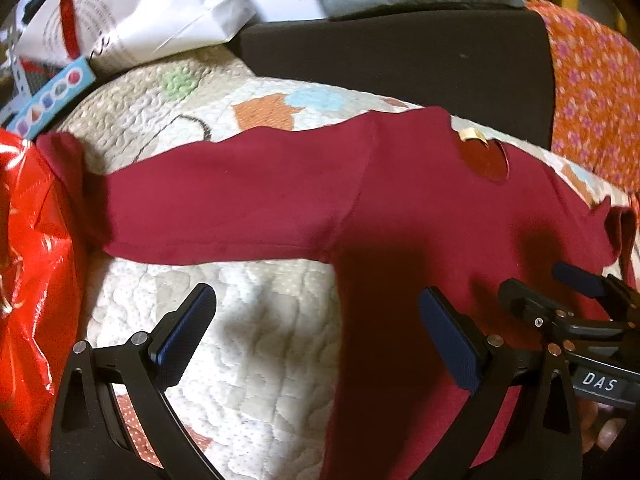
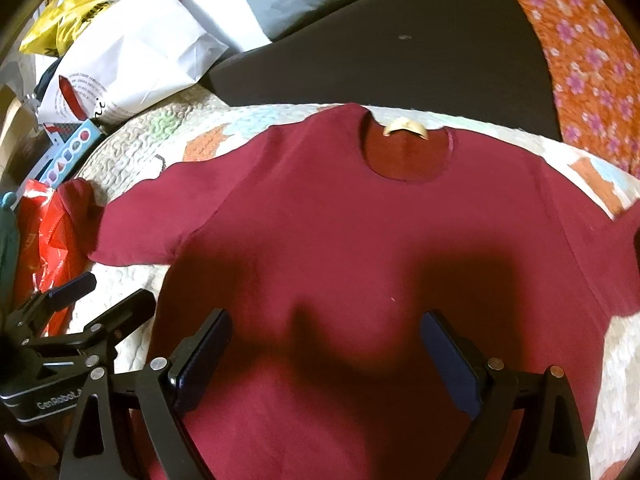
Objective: Fold small clothes
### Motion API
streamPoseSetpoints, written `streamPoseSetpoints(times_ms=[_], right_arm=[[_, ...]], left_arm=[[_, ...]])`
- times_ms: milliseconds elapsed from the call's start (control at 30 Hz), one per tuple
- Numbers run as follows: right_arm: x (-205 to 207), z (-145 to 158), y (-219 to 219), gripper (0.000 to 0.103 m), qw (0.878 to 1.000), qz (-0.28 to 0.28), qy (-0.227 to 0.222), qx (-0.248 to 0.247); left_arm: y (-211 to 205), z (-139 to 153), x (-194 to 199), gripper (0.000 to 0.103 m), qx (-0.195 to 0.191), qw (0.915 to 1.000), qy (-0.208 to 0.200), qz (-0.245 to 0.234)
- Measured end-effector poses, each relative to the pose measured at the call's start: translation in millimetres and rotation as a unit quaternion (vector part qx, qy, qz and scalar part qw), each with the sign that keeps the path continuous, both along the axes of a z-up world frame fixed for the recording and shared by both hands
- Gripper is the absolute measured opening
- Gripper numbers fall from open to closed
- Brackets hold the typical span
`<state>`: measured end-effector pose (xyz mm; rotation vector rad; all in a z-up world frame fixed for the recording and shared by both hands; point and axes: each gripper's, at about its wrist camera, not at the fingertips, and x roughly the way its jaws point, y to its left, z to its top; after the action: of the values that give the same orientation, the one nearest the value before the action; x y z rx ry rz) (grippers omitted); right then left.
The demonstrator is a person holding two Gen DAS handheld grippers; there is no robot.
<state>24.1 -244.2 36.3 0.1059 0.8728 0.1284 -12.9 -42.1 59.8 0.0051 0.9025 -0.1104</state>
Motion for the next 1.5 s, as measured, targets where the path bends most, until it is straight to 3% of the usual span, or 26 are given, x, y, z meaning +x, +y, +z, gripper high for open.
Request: streamPoseSetpoints(times_ms=[333, 467, 567, 633, 733, 833, 967, 1067, 1133, 1200, 1267, 1300, 1500], right_arm=[[33.1, 22.9, 18.5, 0.093, 1.000, 0.023, -0.007, -0.015], [68.3, 59.2, 44.5, 0.091, 0.996, 0.077, -0.002, 0.047], [103.5, 87.5, 86.9, 0.091, 0.982, 0.143, 0.034, 0.116], [124.9, 105.1, 128.9, 0.090, 0.970, 0.191, 0.056, 0.138], [142.0, 126.2, 207.9, 0.090, 0.956, 0.261, 0.065, 0.122], [143.2, 127.6, 289.3, 0.090, 0.944, 0.320, 0.057, 0.059], [153.1, 99.0, 362.9, 0.080, 0.930, 0.359, 0.075, 0.028], [173.2, 64.4, 390.9, 0.068, 0.933, 0.343, 0.106, 0.014], [184.5, 52.1, 391.2, 0.057, 0.932, 0.337, 0.124, 0.041], [194.0, 48.4, 383.4, 0.047, 0.930, 0.330, 0.128, 0.101], [198.4, 49.9, 373.2, 0.013, 0.928, 0.322, 0.132, 0.131], [198.8, 51.0, 369.9, 0.008, 0.931, 0.319, 0.127, 0.126], [186.8, 84.4, 318.2, 0.007, 0.939, 0.310, 0.079, 0.126]], left_arm=[[23.4, -0.3, 2.1, 0.102, 0.010, 0.9996, 0.013, 0.021], [28.5, -13.8, -2.9, 0.102, 0.035, 0.9985, 0.036, 0.021], [27.2, -26.2, -3.4, 0.102, 0.060, 0.9966, 0.052, 0.023], [28.1, -32.0, -2.7, 0.102, 0.055, 0.9962, 0.062, 0.026], [25.7, -41.6, -2.2, 0.102, 0.046, 0.9957, 0.076, 0.026], [17.7, -48.6, -1.3, 0.102, 0.058, 0.9951, 0.079, 0.017], [17.9, -48.2, 3.5, 0.102, 0.052, 0.9950, 0.084, 0.017], [29.3, -48.7, 9.4, 0.102, 0.034, 0.9941, 0.096, 0.038], [35.4, -51.4, 13.2, 0.102, 0.021, 0.9924, 0.111, 0.050], [37.9, -51.2, 14.9, 0.102, 0.018, 0.9920, 0.112, 0.056], [38.2, -51.6, 16.1, 0.102, 0.017, 0.9919, 0.113, 0.055], [37.8, -52.1, 16.3, 0.102, 0.020, 0.9919, 0.114, 0.054], [25.3, -47.1, 17.1, 0.102, 0.021, 0.9926, 0.113, 0.040]])
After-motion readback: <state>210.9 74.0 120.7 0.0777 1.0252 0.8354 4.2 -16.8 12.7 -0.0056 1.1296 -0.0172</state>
